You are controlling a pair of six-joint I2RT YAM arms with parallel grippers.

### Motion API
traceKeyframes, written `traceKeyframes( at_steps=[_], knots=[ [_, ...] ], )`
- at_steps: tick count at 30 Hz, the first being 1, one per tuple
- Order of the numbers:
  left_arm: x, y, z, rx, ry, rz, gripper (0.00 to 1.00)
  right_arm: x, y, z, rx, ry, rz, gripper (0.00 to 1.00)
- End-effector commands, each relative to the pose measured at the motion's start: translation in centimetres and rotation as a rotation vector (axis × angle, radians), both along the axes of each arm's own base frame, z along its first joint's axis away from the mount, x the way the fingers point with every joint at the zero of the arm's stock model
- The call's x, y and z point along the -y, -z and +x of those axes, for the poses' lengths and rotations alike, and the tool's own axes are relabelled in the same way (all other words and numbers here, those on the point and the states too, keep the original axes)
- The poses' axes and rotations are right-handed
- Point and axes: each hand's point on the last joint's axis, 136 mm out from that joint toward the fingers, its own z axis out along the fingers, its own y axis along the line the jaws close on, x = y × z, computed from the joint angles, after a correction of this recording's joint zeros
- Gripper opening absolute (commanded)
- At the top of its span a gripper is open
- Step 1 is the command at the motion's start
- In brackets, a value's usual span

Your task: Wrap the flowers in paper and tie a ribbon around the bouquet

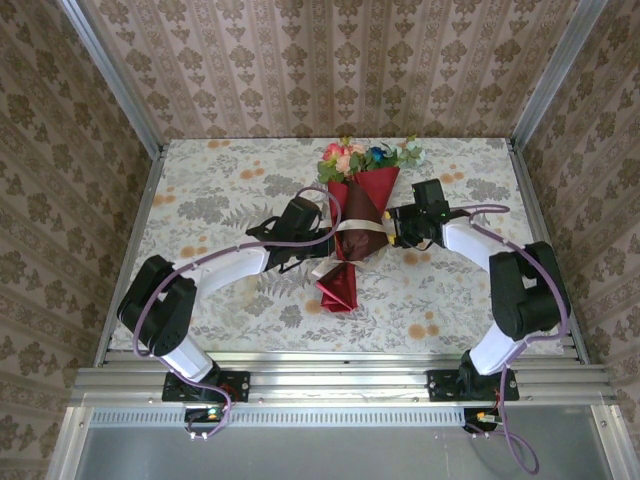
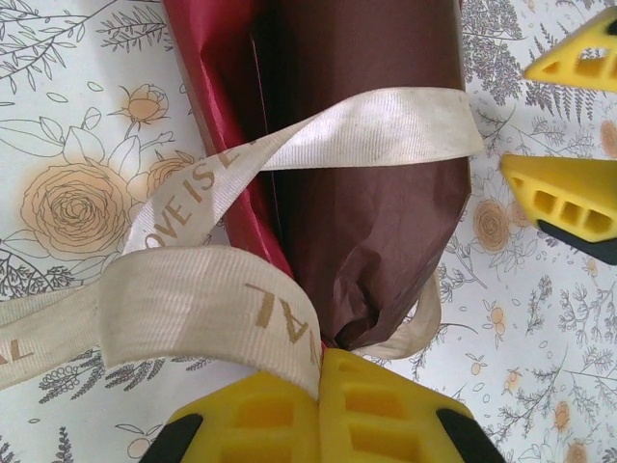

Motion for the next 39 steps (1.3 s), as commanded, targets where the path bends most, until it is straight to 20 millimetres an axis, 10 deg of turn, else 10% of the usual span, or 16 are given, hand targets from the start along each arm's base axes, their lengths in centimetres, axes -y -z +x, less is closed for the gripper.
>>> traceKeyframes(
  at_steps=[1,10,20,31,39],
  knots=[
    [0.5,-2.7,0.6,0.026,-0.003,-0.061,0.00,0.1,-0.3,-1.1,-0.021,0.022,-0.017,0.53],
    [0.5,-3.2,1.0,0.020,-0.008,-0.081,0.00,-1.2,1.7,0.5,-0.035,0.045,0.025,0.50],
    [0.3,-3.4,1.3,0.022,-0.020,-0.093,0.00,-0.7,0.1,1.2,0.001,0.083,-0.017,0.00],
    [0.2,-3.2,2.0,0.018,-0.036,-0.108,0.00,-3.1,-4.6,-4.1,0.032,-0.007,-0.047,0.00],
    [0.1,-3.3,2.4,0.034,-0.045,-0.125,0.00,-7.0,-7.4,-1.3,0.088,-0.102,-0.016,0.00]
  ],
)
